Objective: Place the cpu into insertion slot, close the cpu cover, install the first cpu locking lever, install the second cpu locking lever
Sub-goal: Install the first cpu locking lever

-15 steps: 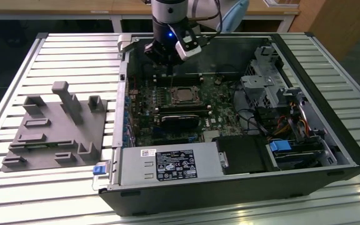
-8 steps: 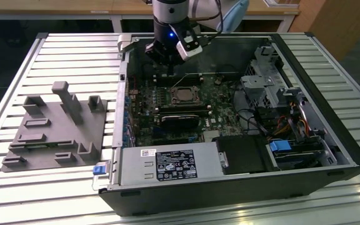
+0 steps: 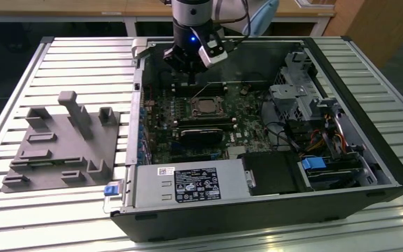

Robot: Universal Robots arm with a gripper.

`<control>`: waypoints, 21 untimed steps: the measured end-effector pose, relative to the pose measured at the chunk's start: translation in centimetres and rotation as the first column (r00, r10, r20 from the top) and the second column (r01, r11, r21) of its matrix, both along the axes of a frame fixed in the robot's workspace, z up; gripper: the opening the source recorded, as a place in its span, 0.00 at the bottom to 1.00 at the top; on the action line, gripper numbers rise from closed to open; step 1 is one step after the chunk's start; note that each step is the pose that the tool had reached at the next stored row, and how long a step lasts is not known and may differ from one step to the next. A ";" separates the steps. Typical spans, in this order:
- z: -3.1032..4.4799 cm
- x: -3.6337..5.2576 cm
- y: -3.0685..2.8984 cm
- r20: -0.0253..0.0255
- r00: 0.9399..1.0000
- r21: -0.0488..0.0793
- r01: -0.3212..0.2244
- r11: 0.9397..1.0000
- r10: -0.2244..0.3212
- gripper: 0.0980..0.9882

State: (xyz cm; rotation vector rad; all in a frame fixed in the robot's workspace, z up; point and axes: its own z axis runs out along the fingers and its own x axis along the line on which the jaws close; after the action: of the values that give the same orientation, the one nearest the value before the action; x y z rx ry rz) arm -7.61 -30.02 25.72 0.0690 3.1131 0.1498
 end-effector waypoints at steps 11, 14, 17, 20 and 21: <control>0.00 0.30 0.00 0.000 1.000 0.000 0.000 1.000 0.000 0.01; 0.00 0.38 0.00 0.000 1.000 0.000 0.000 1.000 0.000 0.01; 0.00 0.46 0.00 0.000 1.000 0.000 0.000 1.000 0.000 0.01; 0.00 0.56 0.00 0.000 1.000 0.000 0.000 1.000 0.000 0.01; 0.00 0.61 0.00 0.000 1.000 0.000 0.000 1.000 0.000 0.01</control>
State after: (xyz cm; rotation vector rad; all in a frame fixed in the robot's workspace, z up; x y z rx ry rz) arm -7.01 -30.02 25.72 0.0690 3.1131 0.1498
